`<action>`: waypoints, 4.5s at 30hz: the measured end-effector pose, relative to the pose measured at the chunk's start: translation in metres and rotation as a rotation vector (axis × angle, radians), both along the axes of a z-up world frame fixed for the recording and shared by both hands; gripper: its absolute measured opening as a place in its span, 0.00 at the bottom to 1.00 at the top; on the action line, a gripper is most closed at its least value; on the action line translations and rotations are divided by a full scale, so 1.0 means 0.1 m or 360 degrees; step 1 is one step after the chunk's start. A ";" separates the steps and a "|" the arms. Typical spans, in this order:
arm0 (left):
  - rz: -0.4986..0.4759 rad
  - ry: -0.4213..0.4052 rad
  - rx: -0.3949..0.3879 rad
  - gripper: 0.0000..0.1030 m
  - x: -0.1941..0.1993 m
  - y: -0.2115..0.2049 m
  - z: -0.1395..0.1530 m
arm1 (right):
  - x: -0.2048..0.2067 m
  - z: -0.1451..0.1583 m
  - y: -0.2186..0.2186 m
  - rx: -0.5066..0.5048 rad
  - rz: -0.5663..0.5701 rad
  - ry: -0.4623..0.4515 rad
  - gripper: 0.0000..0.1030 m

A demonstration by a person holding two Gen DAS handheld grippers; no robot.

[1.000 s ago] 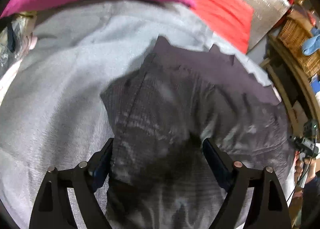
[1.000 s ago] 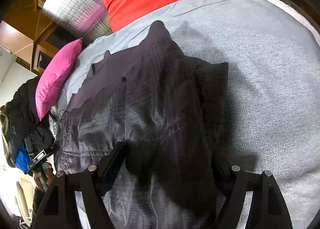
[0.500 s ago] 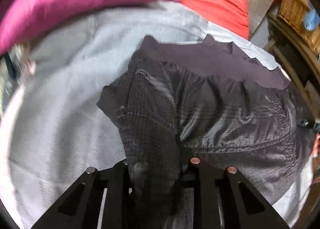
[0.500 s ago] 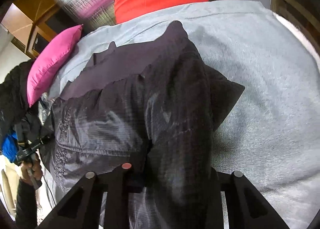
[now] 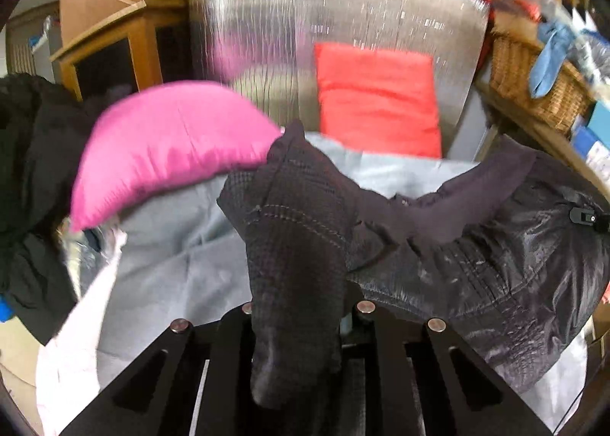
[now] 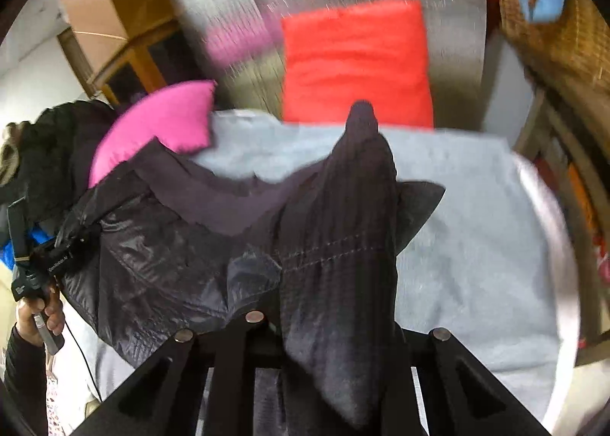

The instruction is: Fold large clothes

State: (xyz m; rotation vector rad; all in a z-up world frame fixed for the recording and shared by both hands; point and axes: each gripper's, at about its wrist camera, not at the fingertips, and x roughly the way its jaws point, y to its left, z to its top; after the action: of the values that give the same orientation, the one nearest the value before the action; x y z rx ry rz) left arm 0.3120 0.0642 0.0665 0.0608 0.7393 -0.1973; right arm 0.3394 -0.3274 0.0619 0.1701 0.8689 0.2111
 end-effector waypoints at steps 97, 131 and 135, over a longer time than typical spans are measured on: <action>0.0106 0.0097 0.0226 0.71 -2.14 -0.81 -1.59 | -2.48 -1.52 0.54 -0.0013 -0.0215 -0.0154 0.70; 0.0161 0.0297 0.0178 0.92 -2.20 -0.81 -1.91 | -2.61 -1.91 1.06 -0.0397 -0.0253 -0.0095 0.78; 0.0168 0.0300 0.0184 0.92 -2.21 -0.81 -1.88 | -2.60 -1.88 1.06 -0.0392 -0.0250 -0.0085 0.78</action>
State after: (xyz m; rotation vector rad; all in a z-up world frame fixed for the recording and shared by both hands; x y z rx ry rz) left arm 0.0905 -0.0169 -0.1215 0.1137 0.9390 -0.0596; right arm 0.0793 -0.2214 -0.1262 0.0023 0.8169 -0.0388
